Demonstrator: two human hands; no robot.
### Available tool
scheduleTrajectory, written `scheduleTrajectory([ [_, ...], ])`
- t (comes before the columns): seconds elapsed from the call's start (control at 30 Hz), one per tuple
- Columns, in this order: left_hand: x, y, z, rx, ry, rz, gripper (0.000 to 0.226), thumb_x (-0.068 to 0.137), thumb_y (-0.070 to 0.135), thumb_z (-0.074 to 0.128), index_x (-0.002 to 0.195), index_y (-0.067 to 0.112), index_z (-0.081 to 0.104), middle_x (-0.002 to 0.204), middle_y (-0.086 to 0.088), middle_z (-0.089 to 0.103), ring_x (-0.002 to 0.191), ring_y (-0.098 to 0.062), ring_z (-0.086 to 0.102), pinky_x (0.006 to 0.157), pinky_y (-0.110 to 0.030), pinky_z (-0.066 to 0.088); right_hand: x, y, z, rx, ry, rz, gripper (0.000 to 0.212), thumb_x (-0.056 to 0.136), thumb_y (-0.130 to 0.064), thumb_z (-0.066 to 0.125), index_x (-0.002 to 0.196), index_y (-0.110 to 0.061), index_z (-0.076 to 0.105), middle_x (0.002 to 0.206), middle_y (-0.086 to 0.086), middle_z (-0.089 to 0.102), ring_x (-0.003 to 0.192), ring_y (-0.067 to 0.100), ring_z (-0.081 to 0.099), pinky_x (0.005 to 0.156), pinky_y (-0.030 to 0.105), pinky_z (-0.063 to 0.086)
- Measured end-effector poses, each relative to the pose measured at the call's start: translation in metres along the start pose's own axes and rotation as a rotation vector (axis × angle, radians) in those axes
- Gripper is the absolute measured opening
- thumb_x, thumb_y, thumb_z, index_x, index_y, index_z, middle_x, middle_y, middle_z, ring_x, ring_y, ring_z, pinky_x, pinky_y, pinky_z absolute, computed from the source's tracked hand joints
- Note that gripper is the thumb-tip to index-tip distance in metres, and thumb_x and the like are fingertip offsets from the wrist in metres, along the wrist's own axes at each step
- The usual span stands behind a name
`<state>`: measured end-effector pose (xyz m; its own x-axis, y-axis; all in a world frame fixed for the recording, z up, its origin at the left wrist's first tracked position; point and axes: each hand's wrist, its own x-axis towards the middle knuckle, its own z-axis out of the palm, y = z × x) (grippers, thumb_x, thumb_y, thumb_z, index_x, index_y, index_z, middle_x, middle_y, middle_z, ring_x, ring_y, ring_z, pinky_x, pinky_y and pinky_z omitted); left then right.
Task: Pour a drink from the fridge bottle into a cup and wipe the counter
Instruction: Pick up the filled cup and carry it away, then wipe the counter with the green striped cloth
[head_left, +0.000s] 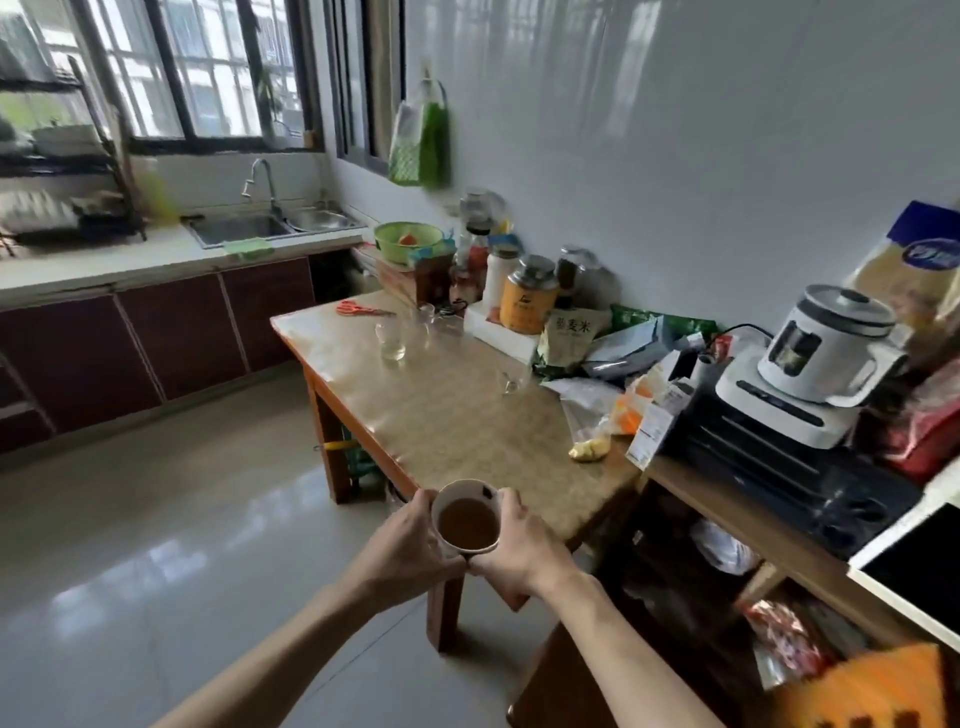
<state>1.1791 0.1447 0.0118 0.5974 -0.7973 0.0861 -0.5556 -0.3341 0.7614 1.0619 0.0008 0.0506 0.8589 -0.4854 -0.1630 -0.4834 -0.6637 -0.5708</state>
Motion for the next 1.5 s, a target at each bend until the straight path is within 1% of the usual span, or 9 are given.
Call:
scheduleTrajectory([
  [0.27,0.113,-0.035,0.033,-0.001,-0.062,-0.086,0.079,0.057,0.050,0.079,0.124,0.026,0.044,0.115,0.008,0.060,0.100,-0.008,0.058,0.084,-0.027,0.054,0.102,0.048,-0.001,0.060,0.001,0.093,0.084,0.065,-0.049,0.084,0.131,-0.020,0.040,0.125,0.001,0.064,0.112,0.022,0.065,0.088,0.034,0.054],
  [0.47,0.179,-0.058,0.086,-0.001,-0.100,-0.215,0.078,0.056,0.049,0.083,0.120,0.025,0.046,0.109,0.008,0.061,0.096,-0.010,0.059,0.084,-0.034,0.054,0.166,0.104,0.005,0.045,-0.064,0.153,0.087,0.071,-0.047,0.080,0.139,-0.017,0.035,0.130,0.007,0.062,0.115,0.029,0.063,0.088,0.037,0.053],
  [0.67,0.234,-0.074,0.135,0.020,-0.154,-0.289,0.073,0.062,0.045,0.083,0.120,0.022,0.045,0.111,0.006,0.061,0.096,-0.012,0.058,0.081,-0.030,0.052,0.220,0.165,0.010,0.065,-0.095,0.180,0.081,0.073,-0.042,0.078,0.140,-0.024,0.036,0.127,0.007,0.066,0.113,0.031,0.065,0.087,0.040,0.054],
  [1.0,0.256,-0.090,0.177,0.036,-0.086,-0.371,0.073,0.068,0.046,0.083,0.125,0.024,0.043,0.118,0.006,0.060,0.101,-0.010,0.059,0.082,-0.031,0.052,0.255,0.214,0.031,0.120,-0.127,0.144,0.076,0.079,-0.040,0.075,0.141,-0.027,0.032,0.133,0.008,0.058,0.115,0.031,0.061,0.086,0.041,0.055],
  [1.13,0.252,-0.082,0.178,0.025,-0.106,-0.391,0.075,0.073,0.040,0.083,0.131,0.023,0.039,0.120,0.007,0.054,0.109,-0.012,0.058,0.087,-0.025,0.050,0.253,0.215,0.033,0.070,-0.174,0.160,0.100,0.079,-0.045,0.076,0.152,-0.021,0.013,0.144,0.014,0.049,0.129,0.034,0.052,0.098,0.045,0.052],
  [1.27,0.236,-0.071,0.161,0.095,-0.148,-0.418,0.096,0.077,0.037,0.077,0.152,0.022,0.019,0.153,-0.007,0.038,0.128,-0.023,0.051,0.101,-0.037,0.050,0.242,0.201,0.013,-0.098,-0.226,0.135,0.121,0.083,-0.049,0.073,0.158,-0.010,-0.014,0.165,0.020,0.014,0.152,0.036,0.020,0.122,0.045,0.026],
  [1.33,0.218,-0.066,0.147,0.156,-0.147,-0.430,0.095,0.081,0.029,0.074,0.154,0.024,0.014,0.158,-0.009,0.031,0.131,-0.024,0.049,0.102,-0.039,0.051,0.228,0.188,0.001,-0.155,-0.139,0.075,0.112,0.086,-0.044,0.071,0.160,-0.010,-0.007,0.167,0.018,0.011,0.154,0.033,0.015,0.125,0.042,0.021],
  [1.4,0.190,-0.059,0.129,0.177,-0.117,-0.426,0.088,0.084,0.026,0.073,0.153,0.019,0.019,0.156,-0.008,0.033,0.130,-0.021,0.048,0.102,-0.034,0.049,0.211,0.166,-0.003,-0.155,-0.075,-0.026,0.095,0.088,-0.036,0.070,0.159,-0.010,0.012,0.164,0.012,0.025,0.151,0.028,0.025,0.121,0.038,0.029],
  [1.5,0.134,-0.045,0.104,0.156,-0.025,-0.476,0.078,0.087,0.030,0.070,0.151,0.017,0.026,0.151,-0.004,0.040,0.125,-0.016,0.051,0.099,-0.026,0.046,0.179,0.127,0.005,-0.044,-0.115,-0.159,0.063,0.091,-0.026,0.067,0.149,-0.015,0.044,0.149,0.004,0.051,0.137,0.020,0.048,0.107,0.030,0.045],
])
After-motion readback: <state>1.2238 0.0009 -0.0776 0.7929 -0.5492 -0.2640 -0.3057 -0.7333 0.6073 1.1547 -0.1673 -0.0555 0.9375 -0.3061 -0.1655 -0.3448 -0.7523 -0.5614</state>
